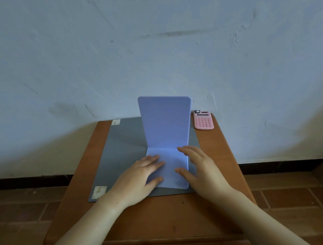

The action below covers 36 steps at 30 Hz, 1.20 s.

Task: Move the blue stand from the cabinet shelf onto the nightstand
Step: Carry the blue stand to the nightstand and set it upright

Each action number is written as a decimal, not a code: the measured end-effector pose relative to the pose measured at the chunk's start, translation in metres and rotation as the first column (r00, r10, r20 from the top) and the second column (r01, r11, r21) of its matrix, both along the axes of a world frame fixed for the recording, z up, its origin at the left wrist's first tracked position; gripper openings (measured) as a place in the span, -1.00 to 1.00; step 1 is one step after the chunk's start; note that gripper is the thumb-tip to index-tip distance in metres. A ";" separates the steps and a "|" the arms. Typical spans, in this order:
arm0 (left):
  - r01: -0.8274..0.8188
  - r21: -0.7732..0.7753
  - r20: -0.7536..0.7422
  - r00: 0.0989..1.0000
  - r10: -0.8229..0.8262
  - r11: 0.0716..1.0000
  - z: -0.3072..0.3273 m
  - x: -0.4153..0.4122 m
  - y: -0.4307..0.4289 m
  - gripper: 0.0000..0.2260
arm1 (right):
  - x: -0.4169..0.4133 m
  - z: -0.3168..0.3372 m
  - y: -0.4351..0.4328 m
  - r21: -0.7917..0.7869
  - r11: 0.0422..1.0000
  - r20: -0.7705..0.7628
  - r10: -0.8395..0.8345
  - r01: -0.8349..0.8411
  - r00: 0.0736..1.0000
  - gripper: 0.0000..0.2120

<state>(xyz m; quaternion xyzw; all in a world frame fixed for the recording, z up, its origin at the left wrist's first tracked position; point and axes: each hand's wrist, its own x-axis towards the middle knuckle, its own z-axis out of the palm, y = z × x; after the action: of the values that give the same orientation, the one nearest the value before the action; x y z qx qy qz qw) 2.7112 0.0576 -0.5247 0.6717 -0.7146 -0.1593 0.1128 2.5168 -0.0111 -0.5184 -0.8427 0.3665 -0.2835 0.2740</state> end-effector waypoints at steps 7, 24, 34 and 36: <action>-0.020 -0.025 -0.015 1.000 0.020 0.999 -0.002 -0.002 0.001 -0.56 | 0.004 -0.005 0.003 -0.021 0.997 -0.133 0.067 -0.071 0.989 -0.53; -0.013 -0.029 0.021 1.000 0.013 1.000 0.003 0.006 -0.002 -0.61 | 0.010 0.001 -0.007 0.026 0.985 -0.404 0.168 -0.172 0.899 -0.49; -0.011 -0.056 0.069 0.997 0.015 0.998 0.000 0.000 -0.037 -0.59 | 0.010 0.009 -0.046 -0.004 0.970 -0.575 0.198 -0.244 0.794 -0.47; -0.016 -0.049 0.076 0.997 0.019 0.999 0.000 -0.001 -0.044 -0.59 | 0.011 0.009 -0.052 -0.003 0.970 -0.571 0.199 -0.245 0.796 -0.49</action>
<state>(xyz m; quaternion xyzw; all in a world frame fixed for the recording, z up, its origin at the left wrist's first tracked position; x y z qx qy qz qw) 2.7103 0.0135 -0.5249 0.6806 -0.7162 -0.1152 0.1029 2.5273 -0.0635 -0.5096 -0.9356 0.3188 -0.0003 0.1517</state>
